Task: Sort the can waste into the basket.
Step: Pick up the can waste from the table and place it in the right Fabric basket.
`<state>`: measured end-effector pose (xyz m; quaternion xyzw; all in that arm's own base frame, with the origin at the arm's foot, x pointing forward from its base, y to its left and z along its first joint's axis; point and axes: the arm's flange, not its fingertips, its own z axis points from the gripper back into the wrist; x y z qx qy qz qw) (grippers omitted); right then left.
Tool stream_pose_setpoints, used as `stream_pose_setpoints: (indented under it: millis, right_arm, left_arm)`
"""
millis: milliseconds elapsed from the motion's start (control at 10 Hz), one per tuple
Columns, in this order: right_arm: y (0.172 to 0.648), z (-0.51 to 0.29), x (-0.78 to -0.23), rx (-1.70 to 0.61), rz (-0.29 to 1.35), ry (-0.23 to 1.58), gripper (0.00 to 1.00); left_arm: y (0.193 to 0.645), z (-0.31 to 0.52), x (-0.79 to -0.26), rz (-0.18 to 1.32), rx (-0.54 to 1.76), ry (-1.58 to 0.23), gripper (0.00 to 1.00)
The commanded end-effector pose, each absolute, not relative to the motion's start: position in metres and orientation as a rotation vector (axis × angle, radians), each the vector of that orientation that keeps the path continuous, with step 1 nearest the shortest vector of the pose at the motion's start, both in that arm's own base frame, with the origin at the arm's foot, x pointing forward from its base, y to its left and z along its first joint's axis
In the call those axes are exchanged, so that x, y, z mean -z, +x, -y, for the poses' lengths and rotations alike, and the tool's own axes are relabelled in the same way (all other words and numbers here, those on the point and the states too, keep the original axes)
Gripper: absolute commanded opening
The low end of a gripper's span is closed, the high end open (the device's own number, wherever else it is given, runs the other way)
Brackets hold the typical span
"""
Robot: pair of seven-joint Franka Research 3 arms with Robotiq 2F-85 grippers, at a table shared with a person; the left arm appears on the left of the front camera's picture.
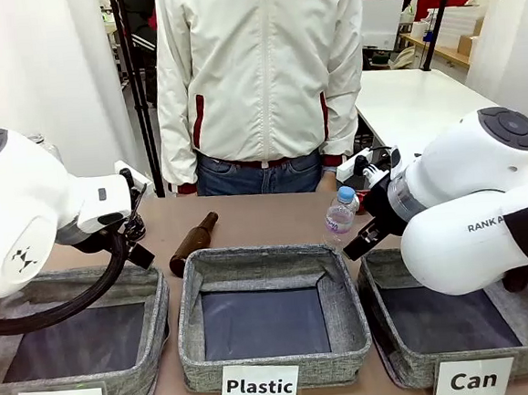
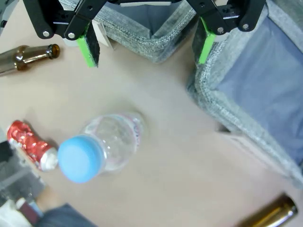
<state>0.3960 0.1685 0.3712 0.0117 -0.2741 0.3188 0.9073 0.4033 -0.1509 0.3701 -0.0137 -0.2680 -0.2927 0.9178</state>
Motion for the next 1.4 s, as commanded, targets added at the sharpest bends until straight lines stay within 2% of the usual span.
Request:
stream_pose_setpoints:
  millis: [0,700,800,900,1000,1200,1300]
  right_arm:
    - [0.396,-0.168,-0.371,-0.658,0.566,0.025,1.0]
    - [0.396,-0.168,-0.371,-0.658,0.566,0.024,1.0]
    - [0.392,-0.163,-0.389,-0.642,0.564,0.044,1.0]
    - [0.382,-0.153,-0.415,-0.638,0.52,0.122,1.0]
    - [0.371,-0.143,-0.442,-0.538,0.422,0.169,1.0]
    - [0.34,-0.109,-0.487,-0.289,0.341,0.406,1.0]
    - [0.32,-0.079,-0.497,-0.342,0.323,0.573,1.0]
  left_arm:
    - [0.403,0.151,-0.37,0.552,0.602,-0.028,1.0]
    - [0.403,0.151,-0.37,0.551,0.602,-0.028,1.0]
    - [0.399,0.148,-0.383,0.511,0.638,-0.09,1.0]
    - [0.389,0.143,-0.405,0.534,0.625,-0.161,1.0]
    - [0.375,0.135,-0.427,0.51,0.573,-0.213,1.0]
    - [0.337,0.109,-0.461,0.406,0.602,-0.434,1.0]
    - [0.323,0.087,-0.47,0.36,0.676,-0.578,1.0]
